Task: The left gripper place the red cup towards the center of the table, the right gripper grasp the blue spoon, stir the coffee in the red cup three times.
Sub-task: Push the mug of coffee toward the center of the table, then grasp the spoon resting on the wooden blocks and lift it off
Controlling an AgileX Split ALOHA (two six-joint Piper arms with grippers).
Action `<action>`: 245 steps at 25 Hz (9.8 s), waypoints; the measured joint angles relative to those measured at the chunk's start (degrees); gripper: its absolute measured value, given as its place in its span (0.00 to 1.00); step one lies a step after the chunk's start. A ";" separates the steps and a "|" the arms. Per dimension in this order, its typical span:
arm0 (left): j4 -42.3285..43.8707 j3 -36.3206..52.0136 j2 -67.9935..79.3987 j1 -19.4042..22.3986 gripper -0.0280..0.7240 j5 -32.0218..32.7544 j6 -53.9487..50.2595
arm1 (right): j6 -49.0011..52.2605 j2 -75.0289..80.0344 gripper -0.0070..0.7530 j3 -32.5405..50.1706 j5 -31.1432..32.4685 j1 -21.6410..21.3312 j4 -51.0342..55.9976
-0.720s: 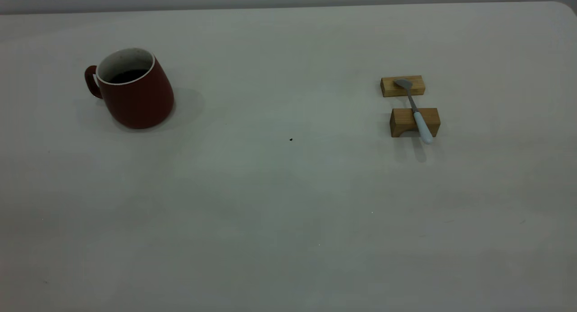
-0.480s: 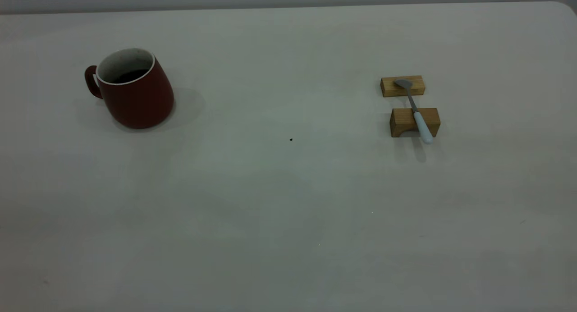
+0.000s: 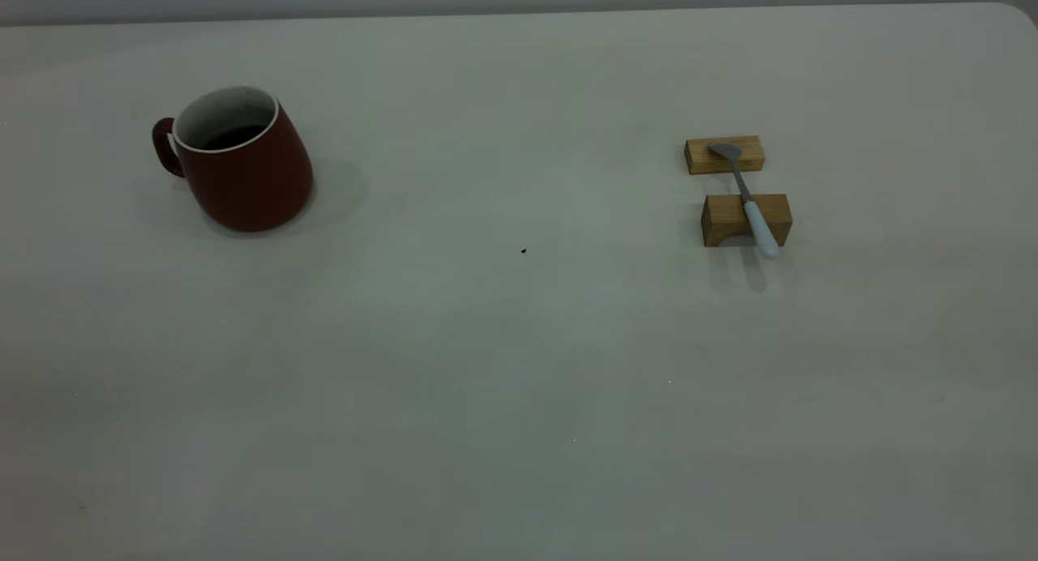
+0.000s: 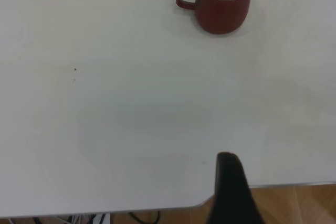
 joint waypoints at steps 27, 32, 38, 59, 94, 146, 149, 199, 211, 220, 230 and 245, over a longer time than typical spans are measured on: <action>-0.04 0.00 0.00 0.00 0.78 0.00 -0.58 | 0.00 0.00 0.32 0.00 0.00 0.00 0.00; 1.98 -2.26 7.88 0.00 0.78 -3.67 -3.86 | 0.00 0.00 0.32 0.00 0.00 0.00 0.00; -1.20 -5.69 26.29 0.00 0.78 -15.94 -3.74 | 0.00 0.00 0.32 0.00 0.00 0.00 0.00; -1.09 -35.03 89.52 0.54 0.78 -28.90 4.02 | 0.00 0.00 0.32 0.00 0.00 0.00 0.00; -13.26 -71.47 141.29 5.33 0.78 -22.80 94.85 | 0.00 0.00 0.32 0.00 0.00 0.00 -0.02; -23.41 -71.53 140.51 -16.07 0.78 -31.74 86.72 | 0.00 0.00 0.32 0.00 0.00 0.00 -0.02; -18.54 -71.53 135.64 -16.07 0.78 -27.02 80.23 | 0.00 0.00 0.32 0.00 0.00 0.00 -0.02; 0.44 -0.04 22.58 -16.07 0.78 -1.29 -1.39 | 0.00 -0.07 0.32 0.00 -0.05 0.00 -0.02; 0.44 -0.04 6.52 -13.97 0.78 -0.82 -2.18 | 0.00 -0.07 0.32 0.00 -0.05 0.00 -0.02; 0.44 -0.04 3.43 -0.51 0.78 -0.56 -2.30 | 0.00 -0.07 0.32 0.00 -0.11 0.00 0.32; 0.44 -0.04 0.01 3.92 0.78 -0.17 -2.30 | -4.99 13.81 0.58 -3.51 -7.39 0.00 1.72; 0.44 -0.04 -0.04 3.92 0.78 -0.07 -2.30 | -27.71 64.44 0.75 -3.92 -29.54 0.34 35.47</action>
